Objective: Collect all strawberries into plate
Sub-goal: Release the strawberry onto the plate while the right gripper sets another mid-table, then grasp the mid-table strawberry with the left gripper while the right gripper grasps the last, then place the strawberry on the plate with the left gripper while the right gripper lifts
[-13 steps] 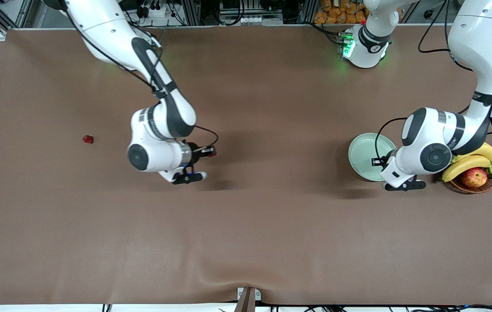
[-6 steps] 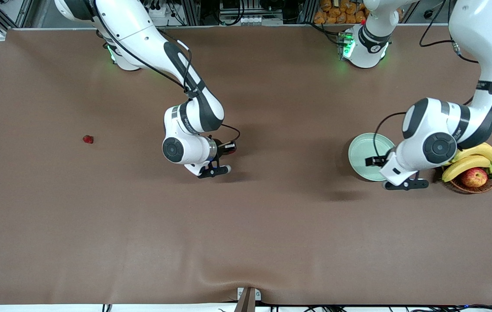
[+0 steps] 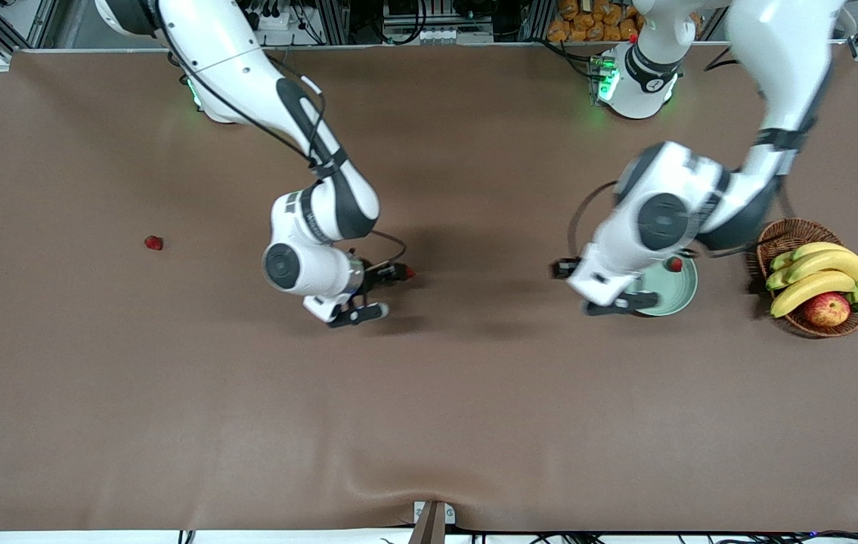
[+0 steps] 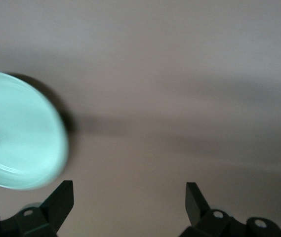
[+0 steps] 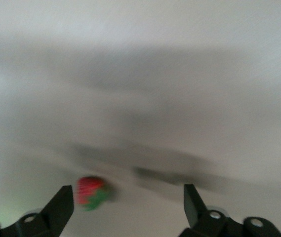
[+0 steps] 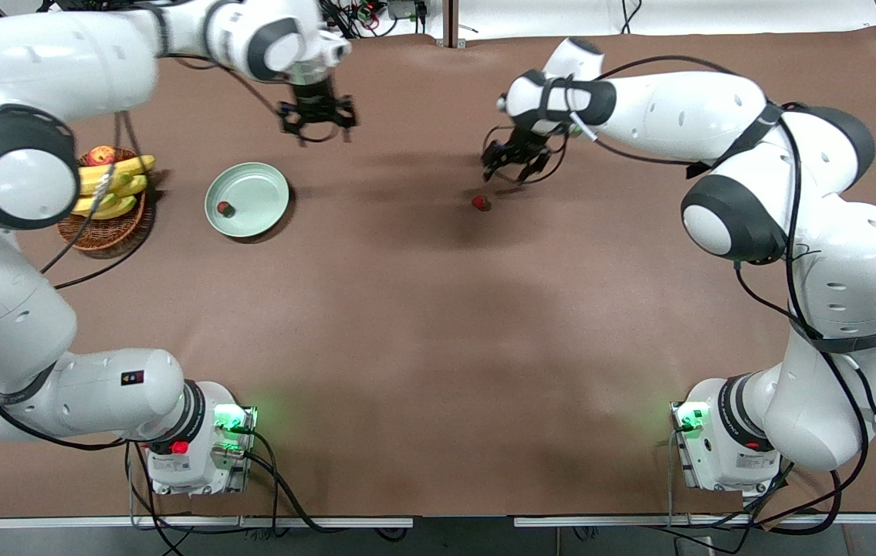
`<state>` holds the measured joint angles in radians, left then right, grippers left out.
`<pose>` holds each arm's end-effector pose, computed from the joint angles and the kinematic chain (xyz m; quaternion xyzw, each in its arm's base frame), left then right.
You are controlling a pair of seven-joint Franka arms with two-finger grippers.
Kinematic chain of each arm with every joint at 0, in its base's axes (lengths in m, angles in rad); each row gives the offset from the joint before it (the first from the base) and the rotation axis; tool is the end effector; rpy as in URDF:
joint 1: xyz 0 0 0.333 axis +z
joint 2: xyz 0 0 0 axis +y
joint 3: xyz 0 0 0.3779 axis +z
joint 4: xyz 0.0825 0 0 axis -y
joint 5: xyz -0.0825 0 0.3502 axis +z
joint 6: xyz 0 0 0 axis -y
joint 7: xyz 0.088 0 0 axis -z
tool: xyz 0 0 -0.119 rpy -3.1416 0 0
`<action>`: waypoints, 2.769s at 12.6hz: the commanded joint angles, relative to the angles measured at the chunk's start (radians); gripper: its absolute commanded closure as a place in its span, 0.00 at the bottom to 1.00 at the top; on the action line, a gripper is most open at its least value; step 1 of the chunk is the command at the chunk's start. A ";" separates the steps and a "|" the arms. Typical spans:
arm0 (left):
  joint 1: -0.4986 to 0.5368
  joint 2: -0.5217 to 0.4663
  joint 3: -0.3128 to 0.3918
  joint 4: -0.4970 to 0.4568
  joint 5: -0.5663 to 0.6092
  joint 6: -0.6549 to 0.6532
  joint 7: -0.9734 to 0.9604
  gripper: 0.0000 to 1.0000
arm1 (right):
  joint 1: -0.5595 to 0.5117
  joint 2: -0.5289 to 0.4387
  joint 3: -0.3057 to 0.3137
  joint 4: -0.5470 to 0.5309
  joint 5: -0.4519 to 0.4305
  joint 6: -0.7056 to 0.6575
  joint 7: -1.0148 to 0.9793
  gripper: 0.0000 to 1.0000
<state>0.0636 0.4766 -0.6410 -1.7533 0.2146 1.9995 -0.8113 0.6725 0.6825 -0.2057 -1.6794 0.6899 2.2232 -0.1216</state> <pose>0.5628 -0.2854 0.3935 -0.9934 -0.0831 0.0783 0.0052 0.5889 0.3510 0.2641 -0.9765 -0.0828 0.0826 0.1813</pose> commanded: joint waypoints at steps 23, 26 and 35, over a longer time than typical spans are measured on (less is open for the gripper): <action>-0.665 0.490 0.294 0.429 0.034 0.335 -0.681 0.97 | -0.755 -0.074 -0.027 -0.198 -0.609 -0.321 -0.291 0.00; -0.622 0.420 0.293 0.408 0.045 0.322 -0.683 1.00 | -0.751 -0.078 -0.027 -0.198 -0.609 -0.394 -0.242 0.00; -0.066 -0.124 0.186 -0.193 0.028 0.197 -0.158 1.00 | -0.748 -0.072 -0.029 -0.232 -0.610 -0.422 -0.224 0.20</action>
<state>-0.1368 0.4414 -0.4011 -1.7751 0.2453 2.1830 -1.0291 -0.0693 0.6326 -0.2427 -1.8755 0.1003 1.7943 -0.3644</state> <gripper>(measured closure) 0.674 0.154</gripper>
